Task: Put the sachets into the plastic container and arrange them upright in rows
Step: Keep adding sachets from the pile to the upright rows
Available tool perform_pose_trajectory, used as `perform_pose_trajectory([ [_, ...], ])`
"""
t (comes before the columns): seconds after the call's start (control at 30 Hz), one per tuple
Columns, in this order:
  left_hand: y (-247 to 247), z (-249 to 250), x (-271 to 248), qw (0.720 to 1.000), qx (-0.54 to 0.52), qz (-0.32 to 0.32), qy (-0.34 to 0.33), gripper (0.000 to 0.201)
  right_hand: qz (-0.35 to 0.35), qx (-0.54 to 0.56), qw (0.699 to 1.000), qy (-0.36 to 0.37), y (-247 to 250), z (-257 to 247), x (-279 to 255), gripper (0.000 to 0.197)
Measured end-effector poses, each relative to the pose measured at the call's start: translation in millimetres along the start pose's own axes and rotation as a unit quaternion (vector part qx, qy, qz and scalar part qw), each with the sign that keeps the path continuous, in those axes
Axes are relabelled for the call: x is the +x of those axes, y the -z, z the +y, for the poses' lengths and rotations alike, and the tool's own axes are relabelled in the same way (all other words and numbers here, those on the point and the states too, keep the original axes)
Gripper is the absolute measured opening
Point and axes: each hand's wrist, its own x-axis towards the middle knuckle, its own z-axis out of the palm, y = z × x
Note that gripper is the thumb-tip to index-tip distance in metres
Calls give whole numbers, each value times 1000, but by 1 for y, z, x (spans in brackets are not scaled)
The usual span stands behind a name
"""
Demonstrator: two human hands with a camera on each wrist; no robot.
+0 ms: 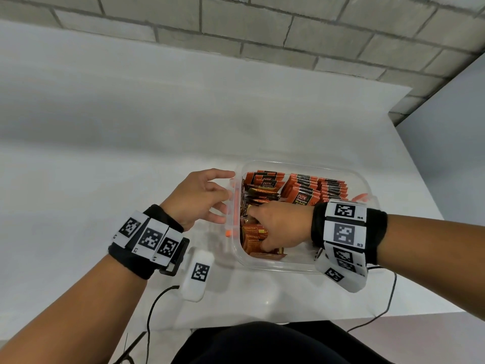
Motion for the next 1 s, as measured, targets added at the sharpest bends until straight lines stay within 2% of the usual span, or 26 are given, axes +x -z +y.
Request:
perform_pose_trajectory([
  [0.27, 0, -1, 2, 1000, 0, 1, 1, 37, -26, 17, 999, 5, 0, -1, 0, 66],
  [0.43, 0, -1, 2, 1000, -2, -2, -6, 36, -5, 21, 1000, 21, 2, 3, -4, 61],
  [0.6, 3, 0, 2, 999, 10, 14, -30, 33, 47, 92, 994, 24, 12, 15, -20, 45],
  [0.83, 4, 19, 1, 991, 28, 84, -98, 20, 165, 211, 963, 32, 27, 36, -43, 39],
  [0.93, -6, 29, -3, 989, 20, 73, -124, 21, 207, 280, 936, 42, 29, 43, -51, 37],
  [1.0, -15, 38, -7, 990, -6, 42, -133, 29, 228, 337, 912, 55, 33, 48, -58, 38],
])
